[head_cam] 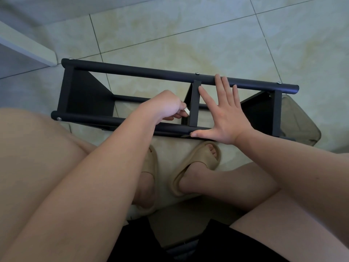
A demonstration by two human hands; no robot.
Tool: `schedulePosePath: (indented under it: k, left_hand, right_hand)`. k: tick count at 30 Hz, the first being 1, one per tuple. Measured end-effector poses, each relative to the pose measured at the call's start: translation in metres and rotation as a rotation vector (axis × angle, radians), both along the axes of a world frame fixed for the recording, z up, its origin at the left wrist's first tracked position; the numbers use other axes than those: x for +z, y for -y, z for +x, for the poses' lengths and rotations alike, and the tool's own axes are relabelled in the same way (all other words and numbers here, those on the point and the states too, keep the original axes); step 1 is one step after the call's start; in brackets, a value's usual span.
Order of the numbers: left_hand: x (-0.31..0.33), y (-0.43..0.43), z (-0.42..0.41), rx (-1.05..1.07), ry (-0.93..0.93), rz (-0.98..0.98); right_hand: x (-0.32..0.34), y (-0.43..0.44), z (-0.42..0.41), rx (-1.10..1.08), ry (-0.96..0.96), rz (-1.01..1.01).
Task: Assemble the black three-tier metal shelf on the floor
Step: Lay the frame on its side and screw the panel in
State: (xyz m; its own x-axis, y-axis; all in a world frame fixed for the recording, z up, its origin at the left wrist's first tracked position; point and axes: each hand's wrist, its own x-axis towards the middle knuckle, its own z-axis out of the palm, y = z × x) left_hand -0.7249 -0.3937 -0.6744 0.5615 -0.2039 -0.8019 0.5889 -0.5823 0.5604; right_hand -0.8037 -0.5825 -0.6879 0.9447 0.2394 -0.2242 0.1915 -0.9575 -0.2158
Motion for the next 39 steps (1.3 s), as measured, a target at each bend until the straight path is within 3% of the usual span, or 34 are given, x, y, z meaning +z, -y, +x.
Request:
schedulePosePath:
  k: [19, 32, 36, 39]
  left_hand:
    - [0.008, -0.023, 0.000, -0.400, 0.064, 0.044]
    - [0.008, -0.020, 0.000, -0.500, 0.070, 0.141]
    - [0.015, -0.019, -0.001, -0.588, 0.136, 0.288]
    - [0.023, -0.027, 0.001, -0.528, 0.185, 0.397]
  right_hand:
    - [0.002, -0.001, 0.000, -0.007, -0.020, -0.008]
    - [0.001, 0.000, 0.000, 0.000, -0.005, 0.005]
    - [-0.002, 0.001, 0.000, 0.007, 0.002, 0.002]
    - [-0.002, 0.002, 0.001, 0.011, -0.008, 0.008]
